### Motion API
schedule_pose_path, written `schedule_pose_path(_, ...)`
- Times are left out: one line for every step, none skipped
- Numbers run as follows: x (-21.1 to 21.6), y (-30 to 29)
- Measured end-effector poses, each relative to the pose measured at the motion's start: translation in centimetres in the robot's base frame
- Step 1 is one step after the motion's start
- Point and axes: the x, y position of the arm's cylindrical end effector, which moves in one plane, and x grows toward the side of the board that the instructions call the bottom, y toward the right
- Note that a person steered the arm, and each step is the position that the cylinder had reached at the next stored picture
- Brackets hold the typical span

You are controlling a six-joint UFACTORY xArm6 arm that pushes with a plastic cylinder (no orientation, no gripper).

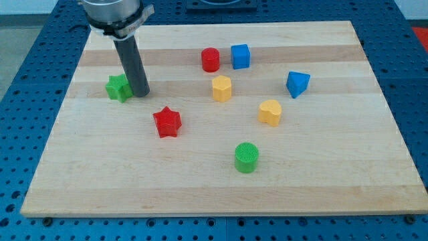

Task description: Slide the green star towards center left

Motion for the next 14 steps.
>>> schedule_pose_path(0.4,-0.5)
schedule_pose_path(0.4,-3.2)
schedule_pose_path(0.4,-3.6)
schedule_pose_path(0.2,-3.7)
schedule_pose_path(-0.5,-1.1)
schedule_pose_path(-1.1,-0.6)
schedule_pose_path(-3.7,-1.3)
schedule_pose_path(-4.1,-1.5)
schedule_pose_path(-4.1,-2.5)
schedule_pose_path(-3.9,-2.5)
schedule_pose_path(-2.5,-2.5)
schedule_pose_path(-2.1,-3.6)
schedule_pose_path(-2.1,-5.2)
schedule_pose_path(-2.1,-5.7)
